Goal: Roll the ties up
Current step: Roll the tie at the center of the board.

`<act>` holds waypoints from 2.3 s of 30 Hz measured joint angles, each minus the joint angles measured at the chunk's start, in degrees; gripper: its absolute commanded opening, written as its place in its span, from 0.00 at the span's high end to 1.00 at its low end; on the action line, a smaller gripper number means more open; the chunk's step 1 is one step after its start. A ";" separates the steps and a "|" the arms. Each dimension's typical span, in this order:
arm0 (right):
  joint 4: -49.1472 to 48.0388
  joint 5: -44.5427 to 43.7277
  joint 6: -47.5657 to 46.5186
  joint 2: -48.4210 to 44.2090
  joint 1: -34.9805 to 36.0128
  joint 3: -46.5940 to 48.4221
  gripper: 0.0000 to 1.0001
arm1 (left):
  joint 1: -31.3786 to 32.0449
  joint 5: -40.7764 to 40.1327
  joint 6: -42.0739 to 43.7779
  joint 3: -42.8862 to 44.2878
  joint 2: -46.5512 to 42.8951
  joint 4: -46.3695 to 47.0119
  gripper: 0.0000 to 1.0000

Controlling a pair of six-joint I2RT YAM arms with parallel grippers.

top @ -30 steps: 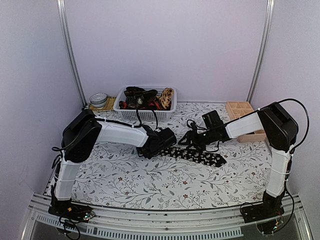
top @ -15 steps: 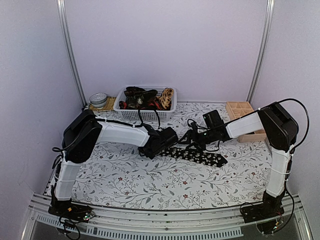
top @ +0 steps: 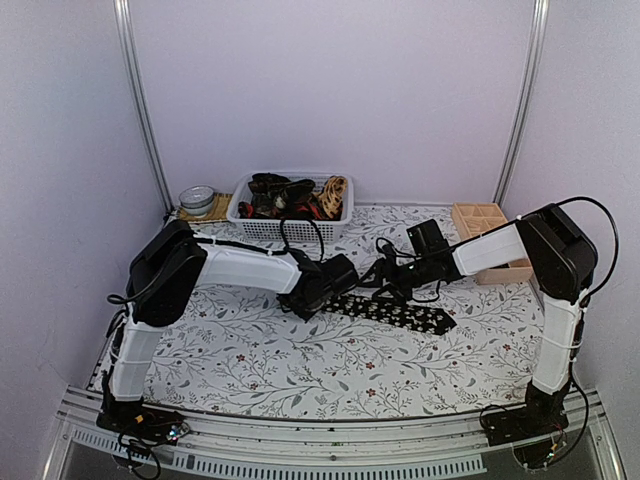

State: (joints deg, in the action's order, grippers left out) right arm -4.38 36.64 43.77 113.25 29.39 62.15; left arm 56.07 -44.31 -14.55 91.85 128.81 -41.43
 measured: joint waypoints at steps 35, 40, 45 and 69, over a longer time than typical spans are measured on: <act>2.29 -0.09 -0.31 0.00 2.62 6.97 0.33 | -0.79 16.87 4.33 -8.28 -16.96 9.57 0.00; 3.06 -0.59 0.00 0.02 5.44 10.78 0.34 | -7.43 27.54 5.92 -18.82 -29.77 16.26 0.00; 3.02 -2.03 1.62 0.66 8.81 15.37 0.38 | -20.22 40.76 1.25 -29.62 -39.95 25.59 0.03; 3.37 -4.96 6.40 13.27 14.60 24.76 0.74 | -28.96 68.57 -17.22 -40.50 -28.63 49.31 0.23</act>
State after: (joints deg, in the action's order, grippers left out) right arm -1.02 31.68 50.17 126.52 43.99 86.91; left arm 27.11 24.25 -31.77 51.35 100.18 7.88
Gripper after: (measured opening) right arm 0.269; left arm 0.779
